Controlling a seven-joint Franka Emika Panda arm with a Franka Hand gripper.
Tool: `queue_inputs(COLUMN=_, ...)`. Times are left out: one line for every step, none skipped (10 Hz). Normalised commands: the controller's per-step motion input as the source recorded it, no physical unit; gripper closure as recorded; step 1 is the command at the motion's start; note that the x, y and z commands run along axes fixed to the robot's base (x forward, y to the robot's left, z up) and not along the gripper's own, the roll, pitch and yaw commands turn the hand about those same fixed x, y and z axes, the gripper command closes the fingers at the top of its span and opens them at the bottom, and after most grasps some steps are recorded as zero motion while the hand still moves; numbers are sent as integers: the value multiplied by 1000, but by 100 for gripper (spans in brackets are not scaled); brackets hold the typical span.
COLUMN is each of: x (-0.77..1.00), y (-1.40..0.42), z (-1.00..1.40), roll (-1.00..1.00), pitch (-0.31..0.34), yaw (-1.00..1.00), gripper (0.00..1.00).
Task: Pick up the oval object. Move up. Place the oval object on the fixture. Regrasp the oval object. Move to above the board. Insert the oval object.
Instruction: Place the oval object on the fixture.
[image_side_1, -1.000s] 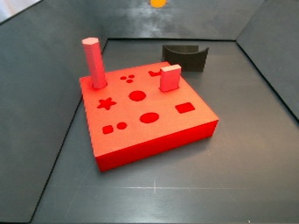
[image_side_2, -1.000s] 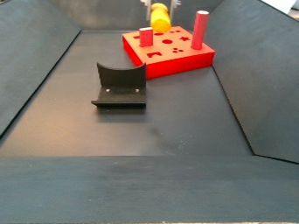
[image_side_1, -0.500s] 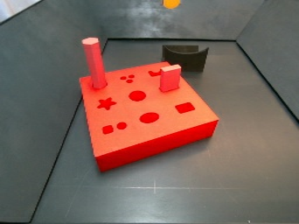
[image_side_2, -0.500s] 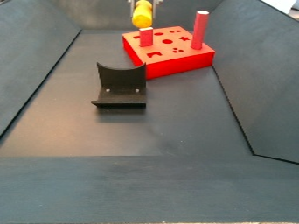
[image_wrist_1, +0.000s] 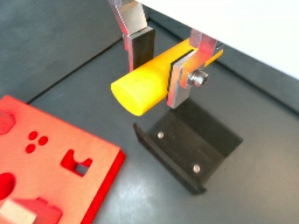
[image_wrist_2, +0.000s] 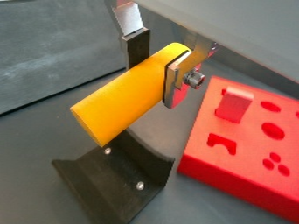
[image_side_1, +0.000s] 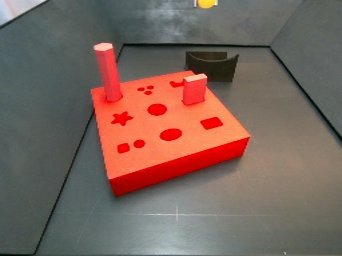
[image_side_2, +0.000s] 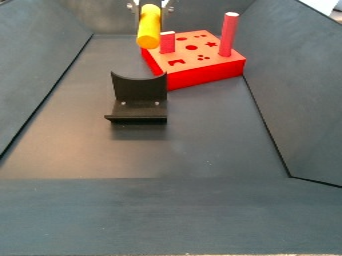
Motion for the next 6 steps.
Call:
queue_inputs(x=425, y=68, z=-25, roll=-1000, pitch=93, yaw=-57, gripper=100)
queue_inputs(x=381, y=61, z=-26, roll=-1000, pitch=100, yaw=-66, gripper=100)
queue_inputs(x=314, y=55, z=-19, roll=-1000, pitch=107, yaw=-78, gripper=100)
queue_inputs(x=223, y=52, z=-21, roll=-1000, pitch=122, yaw=-99, gripper=100)
queue_inputs(x=160, y=51, z=-23, roll=-1000, pitch=131, yaw=-120, gripper=100)
queue_inputs(x=99, y=50, z=-21, roll=-866, pitch=121, yaw=-128, gripper=100)
